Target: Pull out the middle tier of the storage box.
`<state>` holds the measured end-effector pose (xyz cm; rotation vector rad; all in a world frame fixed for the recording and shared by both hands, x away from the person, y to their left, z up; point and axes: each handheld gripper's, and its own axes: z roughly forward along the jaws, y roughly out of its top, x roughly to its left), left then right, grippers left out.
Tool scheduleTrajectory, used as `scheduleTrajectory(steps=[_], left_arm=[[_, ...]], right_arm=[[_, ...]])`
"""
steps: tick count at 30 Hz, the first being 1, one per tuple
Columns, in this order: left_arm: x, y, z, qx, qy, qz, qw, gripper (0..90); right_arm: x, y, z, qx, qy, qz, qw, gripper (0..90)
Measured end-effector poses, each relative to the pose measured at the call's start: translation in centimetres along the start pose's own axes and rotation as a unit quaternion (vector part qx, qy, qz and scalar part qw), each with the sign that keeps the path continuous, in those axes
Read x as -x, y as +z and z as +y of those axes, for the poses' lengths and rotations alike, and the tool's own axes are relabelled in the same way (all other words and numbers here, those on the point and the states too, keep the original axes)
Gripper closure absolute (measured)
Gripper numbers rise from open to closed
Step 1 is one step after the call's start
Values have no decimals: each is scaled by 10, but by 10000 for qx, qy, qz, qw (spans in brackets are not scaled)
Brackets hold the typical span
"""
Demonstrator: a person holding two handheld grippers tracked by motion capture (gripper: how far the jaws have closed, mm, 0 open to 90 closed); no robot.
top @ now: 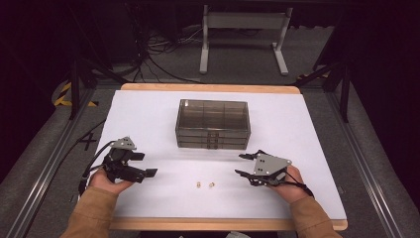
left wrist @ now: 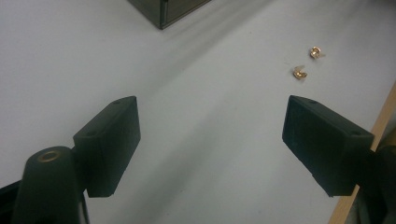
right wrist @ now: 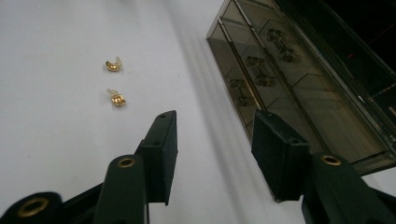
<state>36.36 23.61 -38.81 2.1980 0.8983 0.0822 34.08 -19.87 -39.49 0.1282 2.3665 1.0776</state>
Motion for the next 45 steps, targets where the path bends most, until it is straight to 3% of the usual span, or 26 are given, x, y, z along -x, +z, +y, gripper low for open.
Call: scheduleTrajectory(steps=[10, 11, 13, 20, 21, 22, 24, 27, 29, 31, 32, 35, 36, 39, 45], left_arm=[[-1, 1, 0, 32, -4, 27, 10000, 190], [-1, 1, 0, 34, -14, 21, 10000, 190], [-1, 0, 0, 34, -15, 21, 10000, 189], [-1, 1, 0, 41, -12, 24, 10000, 186], [-1, 1, 0, 41, -12, 24, 10000, 185], [-2, 1, 1, 38, -19, 20, 10000, 184], [-2, 1, 1, 42, -21, 20, 10000, 184], [-1, 1, 1, 40, -5, 40, 10000, 183], [-2, 1, 1, 55, -5, 33, 10000, 183], [-2, 1, 0, 67, -34, 33, 10000, 183], [-2, 1, 1, 65, -35, 39, 10000, 182], [-3, 0, 0, 71, -50, 45, 10000, 182], [-3, 0, 0, 84, -61, 40, 9999, 183], [-3, -1, 0, 100, -64, 31, 9999, 183], [-3, 0, 0, 100, -65, 41, 9999, 183]], right_arm=[[-10, 0, 5, -117, -593, -541, 9967, 508], [-14, 0, 6, -162, -746, -692, 9947, 504], [-15, 0, 6, -178, -787, -730, 9941, 501], [-27, 4, 11, -444, -1295, -1198, 9833, 488], [-27, 4, 11, -444, -1295, -1198, 9833, 488], [-29, 5, 11, -527, -1457, -1319, 9791, 488], [-31, 6, 11, -555, -1496, -1367, 9777, 488], [-34, 7, 12, -661, -1669, -1523, 9719, 485], [-36, 10, 11, -799, -1826, -1691, 9652, 482], [-37, 11, 11, -834, -1853, -1719, 9639, 482], [-40, 13, 12, -913, -1953, -1801, 9597, 483], [-42, 14, 13, -956, -2011, -1869, 9568, 482], [-44, 16, 13, -1010, -2105, -2029, 9510, 482], [-47, 19, 13, -1106, -2189, -2162, 9450, 486], [-50, 20, 13, -1158, -2277, -2359, 9376, 487]])
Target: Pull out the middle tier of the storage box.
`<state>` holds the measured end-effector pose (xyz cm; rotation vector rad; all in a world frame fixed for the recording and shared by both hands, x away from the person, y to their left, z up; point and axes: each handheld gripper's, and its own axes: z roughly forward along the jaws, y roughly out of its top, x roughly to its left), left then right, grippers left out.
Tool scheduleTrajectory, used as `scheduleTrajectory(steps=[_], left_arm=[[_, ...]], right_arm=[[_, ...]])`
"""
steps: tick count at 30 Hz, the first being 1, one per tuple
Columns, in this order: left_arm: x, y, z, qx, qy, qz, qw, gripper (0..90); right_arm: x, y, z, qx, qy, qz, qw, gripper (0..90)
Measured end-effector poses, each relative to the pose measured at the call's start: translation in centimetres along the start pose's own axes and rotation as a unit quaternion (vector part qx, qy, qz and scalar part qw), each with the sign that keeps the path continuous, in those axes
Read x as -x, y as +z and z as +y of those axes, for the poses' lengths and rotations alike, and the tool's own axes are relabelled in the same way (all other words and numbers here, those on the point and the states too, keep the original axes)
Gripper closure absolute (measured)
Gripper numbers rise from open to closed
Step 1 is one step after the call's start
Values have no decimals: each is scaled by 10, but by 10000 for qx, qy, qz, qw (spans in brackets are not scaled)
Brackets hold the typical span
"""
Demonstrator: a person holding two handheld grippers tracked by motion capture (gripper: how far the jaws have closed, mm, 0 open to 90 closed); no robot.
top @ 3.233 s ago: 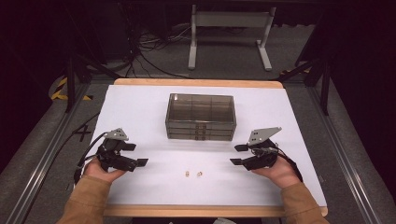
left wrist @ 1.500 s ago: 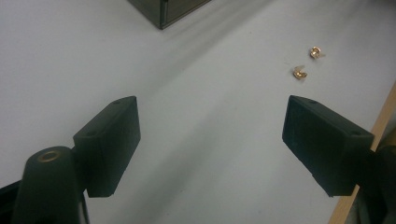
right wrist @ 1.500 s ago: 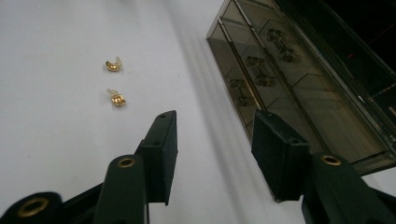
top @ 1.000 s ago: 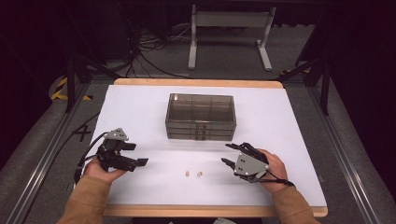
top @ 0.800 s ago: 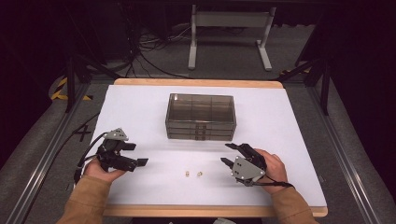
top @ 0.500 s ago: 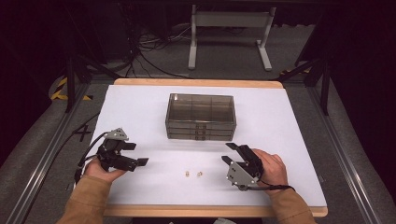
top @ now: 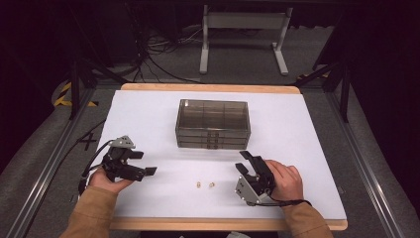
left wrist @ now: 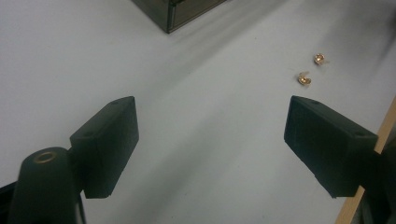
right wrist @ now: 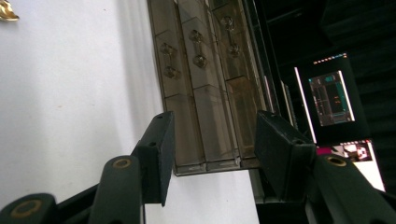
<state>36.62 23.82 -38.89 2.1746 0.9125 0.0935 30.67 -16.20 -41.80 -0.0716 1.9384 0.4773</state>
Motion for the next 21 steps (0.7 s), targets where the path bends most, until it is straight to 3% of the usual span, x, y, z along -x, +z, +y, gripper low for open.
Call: scheduleTrajectory(steps=[4, 12, 21], left_arm=[[0, 0, 0, -6, -2, 8, 10000, 183], [0, 0, 0, -8, -25, 15, 10000, 183], [0, 1, 0, -15, -29, 30, 10000, 183]], right_arm=[[-3, 1, 1, -115, -54, -141, 9998, 481], [-11, 3, 5, -313, -402, -483, 9975, 498], [-13, 5, 9, -447, -568, -604, 9956, 514]])
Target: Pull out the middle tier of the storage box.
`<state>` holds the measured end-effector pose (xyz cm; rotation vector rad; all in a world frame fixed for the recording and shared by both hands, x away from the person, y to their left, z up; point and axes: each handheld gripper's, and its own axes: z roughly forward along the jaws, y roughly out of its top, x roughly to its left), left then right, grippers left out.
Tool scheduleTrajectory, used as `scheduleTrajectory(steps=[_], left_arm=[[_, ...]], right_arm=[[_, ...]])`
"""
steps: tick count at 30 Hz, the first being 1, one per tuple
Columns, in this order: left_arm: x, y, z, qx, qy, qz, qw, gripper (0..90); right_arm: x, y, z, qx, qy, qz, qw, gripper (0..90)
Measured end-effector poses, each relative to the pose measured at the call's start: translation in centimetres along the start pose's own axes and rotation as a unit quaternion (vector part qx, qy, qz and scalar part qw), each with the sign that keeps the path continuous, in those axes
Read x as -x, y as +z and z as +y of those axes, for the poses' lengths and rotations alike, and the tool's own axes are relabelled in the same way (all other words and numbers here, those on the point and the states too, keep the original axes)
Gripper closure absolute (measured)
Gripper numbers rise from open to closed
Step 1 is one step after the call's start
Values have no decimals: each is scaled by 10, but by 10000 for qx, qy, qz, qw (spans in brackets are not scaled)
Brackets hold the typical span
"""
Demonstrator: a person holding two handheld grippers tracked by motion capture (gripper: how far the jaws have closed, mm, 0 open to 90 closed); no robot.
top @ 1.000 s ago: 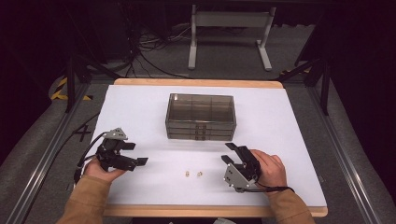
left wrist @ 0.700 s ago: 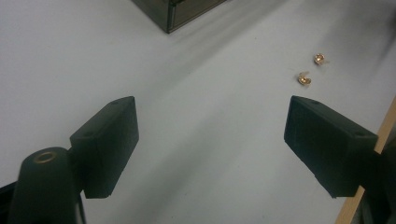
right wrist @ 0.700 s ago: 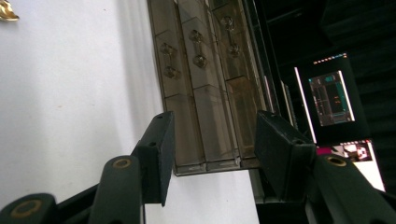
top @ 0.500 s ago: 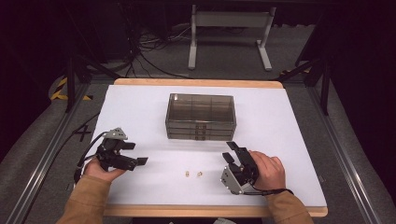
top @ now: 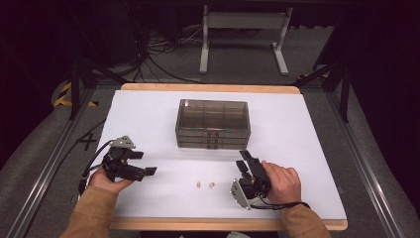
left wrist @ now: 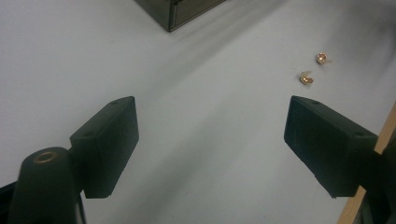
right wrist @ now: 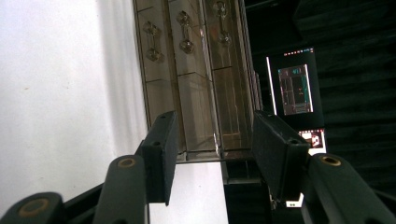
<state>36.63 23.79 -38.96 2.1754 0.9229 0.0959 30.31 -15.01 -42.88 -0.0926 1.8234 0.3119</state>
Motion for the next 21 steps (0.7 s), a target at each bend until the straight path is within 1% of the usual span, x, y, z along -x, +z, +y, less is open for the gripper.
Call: scheduleTrajectory(steps=[4, 6, 7, 10, 12, 13, 16, 17, 21], left_arm=[[0, 0, 0, 3, -5, 10, 10000, 184], [0, 0, 0, 2, -9, 8, 10000, 184], [0, 0, 0, -1, -12, 6, 10000, 184], [0, -1, 0, -2, -29, 10, 10000, 184], [0, -1, 0, -6, -23, 3, 10000, 184], [0, -1, 0, -6, -30, 2, 10000, 184], [0, -1, 0, -8, -30, -14, 10000, 184], [0, -1, 0, -10, -29, -18, 10000, 184], [0, -1, 0, -12, -28, -16, 10000, 184]], right_arm=[[-2, 1, 5, -53, -114, -41, 9999, 525], [-3, 2, 8, -69, -131, -61, 9999, 529], [-3, 3, 11, -90, -166, -118, 9998, 530], [-4, 5, 15, -96, -177, -100, 9997, 532], [-5, 7, 19, -109, -156, -43, 9998, 529], [-5, 8, 20, -131, -189, -15, 9997, 529], [-7, 10, 25, -161, -218, 0, 9996, 528], [-7, 11, 27, -147, -283, -22, 9995, 528], [-8, 14, 32, -198, -267, -34, 9994, 528]])
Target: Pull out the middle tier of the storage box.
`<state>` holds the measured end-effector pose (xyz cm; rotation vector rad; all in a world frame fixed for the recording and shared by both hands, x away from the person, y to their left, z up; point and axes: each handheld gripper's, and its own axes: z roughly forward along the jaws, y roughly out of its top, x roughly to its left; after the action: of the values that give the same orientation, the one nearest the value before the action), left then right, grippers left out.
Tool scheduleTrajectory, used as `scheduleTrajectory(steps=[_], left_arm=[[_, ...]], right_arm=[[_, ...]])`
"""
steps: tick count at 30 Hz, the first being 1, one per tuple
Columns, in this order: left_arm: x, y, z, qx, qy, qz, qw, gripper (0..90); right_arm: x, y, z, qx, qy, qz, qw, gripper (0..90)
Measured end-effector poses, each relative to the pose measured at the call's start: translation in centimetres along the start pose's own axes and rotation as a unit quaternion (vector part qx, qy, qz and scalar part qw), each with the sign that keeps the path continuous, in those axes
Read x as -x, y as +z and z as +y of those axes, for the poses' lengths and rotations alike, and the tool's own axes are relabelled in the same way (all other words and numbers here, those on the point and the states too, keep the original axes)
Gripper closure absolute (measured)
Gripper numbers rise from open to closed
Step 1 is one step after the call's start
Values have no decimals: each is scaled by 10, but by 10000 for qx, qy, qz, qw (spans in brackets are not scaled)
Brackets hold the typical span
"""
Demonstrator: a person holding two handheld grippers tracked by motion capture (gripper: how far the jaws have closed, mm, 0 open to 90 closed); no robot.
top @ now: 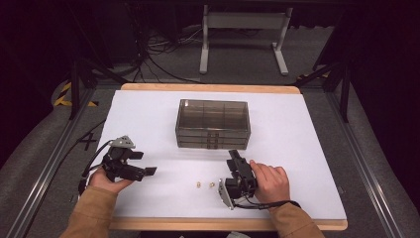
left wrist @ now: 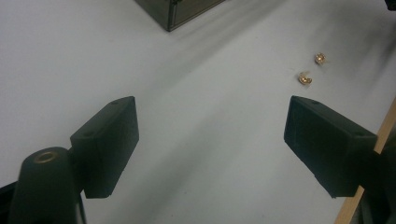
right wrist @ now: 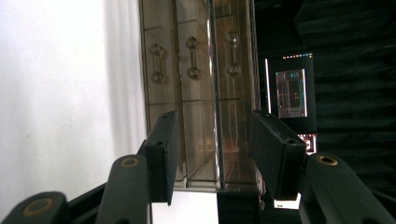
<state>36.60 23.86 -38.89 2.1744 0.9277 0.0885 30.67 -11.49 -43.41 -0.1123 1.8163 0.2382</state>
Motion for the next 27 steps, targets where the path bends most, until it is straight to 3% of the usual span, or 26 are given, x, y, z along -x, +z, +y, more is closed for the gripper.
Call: scheduleTrajectory(steps=[8, 15, 27], left_arm=[[0, 0, 0, 5, 1, -16, 10000, 183], [-1, 0, 0, 7, 2, -26, 10000, 183], [-1, 0, 0, 6, 2, -30, 10000, 183]], right_arm=[[1, 8, 13, -96, -28, -94, 9999, 537], [-2, 18, 23, -243, -102, -23, 9996, 548], [-5, 36, 30, -546, -136, -68, 9984, 636]])
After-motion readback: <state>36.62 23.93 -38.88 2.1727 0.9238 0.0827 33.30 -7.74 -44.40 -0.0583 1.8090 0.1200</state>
